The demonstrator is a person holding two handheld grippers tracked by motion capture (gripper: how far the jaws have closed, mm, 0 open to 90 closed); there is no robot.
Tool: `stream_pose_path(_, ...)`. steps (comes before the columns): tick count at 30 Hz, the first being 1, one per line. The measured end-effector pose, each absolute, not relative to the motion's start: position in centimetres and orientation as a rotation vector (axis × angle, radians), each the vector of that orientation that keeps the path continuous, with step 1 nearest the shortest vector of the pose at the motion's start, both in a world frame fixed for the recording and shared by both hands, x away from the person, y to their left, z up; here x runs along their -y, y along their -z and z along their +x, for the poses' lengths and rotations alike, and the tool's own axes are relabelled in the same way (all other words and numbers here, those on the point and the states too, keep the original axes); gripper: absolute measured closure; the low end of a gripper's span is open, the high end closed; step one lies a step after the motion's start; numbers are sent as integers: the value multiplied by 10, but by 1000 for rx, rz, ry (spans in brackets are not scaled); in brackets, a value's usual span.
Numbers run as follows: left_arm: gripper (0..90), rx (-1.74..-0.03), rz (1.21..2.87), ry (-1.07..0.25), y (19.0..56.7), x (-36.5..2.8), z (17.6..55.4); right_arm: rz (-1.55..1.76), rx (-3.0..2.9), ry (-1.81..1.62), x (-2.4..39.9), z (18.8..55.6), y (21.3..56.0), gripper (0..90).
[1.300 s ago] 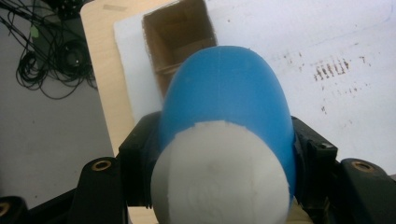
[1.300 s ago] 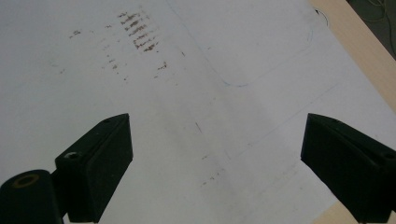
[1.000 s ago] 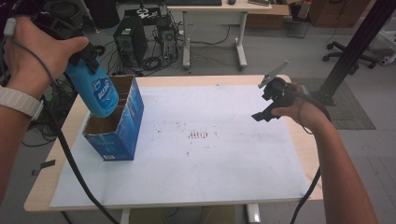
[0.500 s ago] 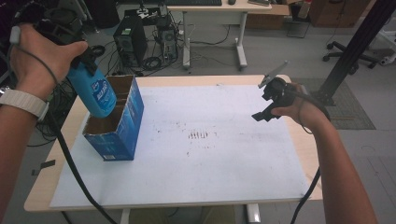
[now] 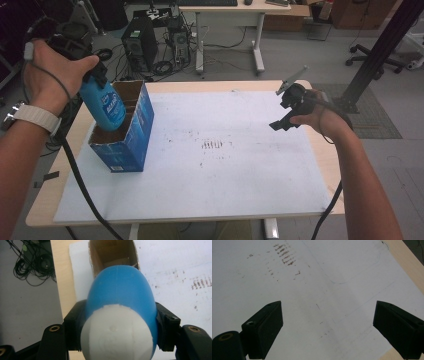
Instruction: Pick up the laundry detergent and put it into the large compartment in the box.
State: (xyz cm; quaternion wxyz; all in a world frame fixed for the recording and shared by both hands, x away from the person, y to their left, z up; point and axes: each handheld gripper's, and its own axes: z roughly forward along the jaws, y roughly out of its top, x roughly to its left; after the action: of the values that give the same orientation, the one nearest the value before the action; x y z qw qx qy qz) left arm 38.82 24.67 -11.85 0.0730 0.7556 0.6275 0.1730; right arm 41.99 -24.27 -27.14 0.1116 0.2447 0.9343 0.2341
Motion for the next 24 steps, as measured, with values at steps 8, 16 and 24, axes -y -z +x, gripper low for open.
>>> stream_pose_path(8,378,-1878,2268,-496,136,-248,392,720,-2743,-684,243,419,271,91)
stream_pose_path(16,379,-1881,2286,-500,152,-248,397,727,-2740,-682,245,418,270,92)
stream_pose_path(24,379,-1880,2302,-518,164,-245,401,731,-2742,-678,244,418,271,91)
